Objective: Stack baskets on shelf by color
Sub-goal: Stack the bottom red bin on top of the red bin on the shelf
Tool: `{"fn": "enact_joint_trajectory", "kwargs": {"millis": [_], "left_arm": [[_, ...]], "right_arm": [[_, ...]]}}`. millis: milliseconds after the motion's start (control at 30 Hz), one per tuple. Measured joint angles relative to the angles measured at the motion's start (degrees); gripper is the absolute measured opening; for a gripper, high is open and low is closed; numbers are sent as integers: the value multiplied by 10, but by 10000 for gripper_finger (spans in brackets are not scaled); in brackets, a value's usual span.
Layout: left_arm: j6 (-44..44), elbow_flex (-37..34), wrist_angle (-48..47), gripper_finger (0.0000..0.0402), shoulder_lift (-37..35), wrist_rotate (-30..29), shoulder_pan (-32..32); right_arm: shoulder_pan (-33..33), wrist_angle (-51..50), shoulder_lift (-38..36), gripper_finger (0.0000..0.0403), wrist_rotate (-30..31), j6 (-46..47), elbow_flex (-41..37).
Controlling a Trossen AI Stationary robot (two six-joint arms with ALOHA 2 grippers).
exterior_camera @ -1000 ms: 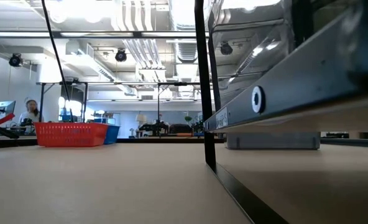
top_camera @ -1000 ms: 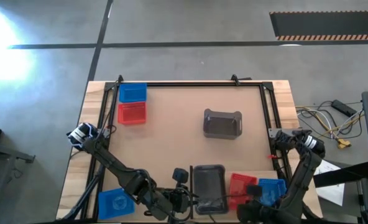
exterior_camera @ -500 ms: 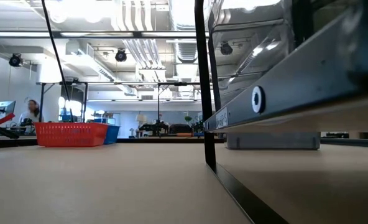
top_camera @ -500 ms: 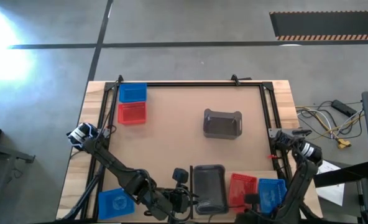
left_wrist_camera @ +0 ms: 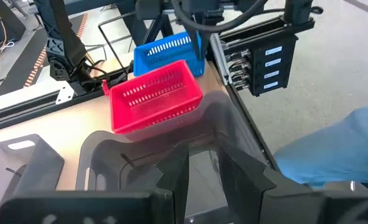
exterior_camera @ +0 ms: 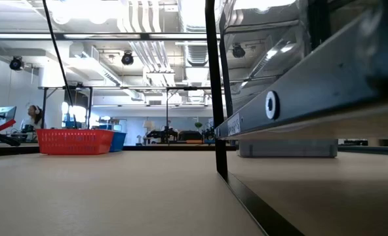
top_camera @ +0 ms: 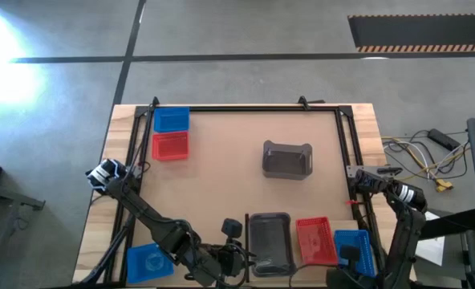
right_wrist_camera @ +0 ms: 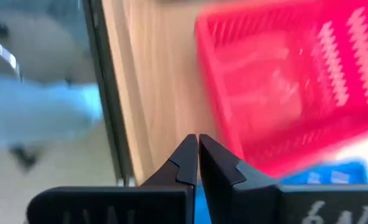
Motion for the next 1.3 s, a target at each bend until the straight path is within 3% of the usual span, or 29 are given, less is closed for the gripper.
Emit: {"fn": "enact_joint_trajectory", "kwargs": {"millis": [133, 233, 600, 900, 1167, 1300], "left_arm": [[0, 5, 1, 71, 0, 0, -8], [0, 6, 0, 71, -2, -7, -16], [-71, 6, -81, 71, -12, -93, -54], [-76, 6, -85, 71, -13, -104, -62], [-101, 5, -119, 71, -14, -106, -65], [-142, 5, -171, 71, -14, -118, -67]], "right_arm": [[-16, -39, 0, 9, 69, 14, 0], [-43, -78, -1, 9, 74, 28, -13], [-99, 66, -1, 9, -51, -127, -25], [-98, 63, -1, 9, -41, -113, 1], [-86, -27, -1, 9, -30, -50, 11], [-83, -34, -1, 9, -72, -9, -15]]}}
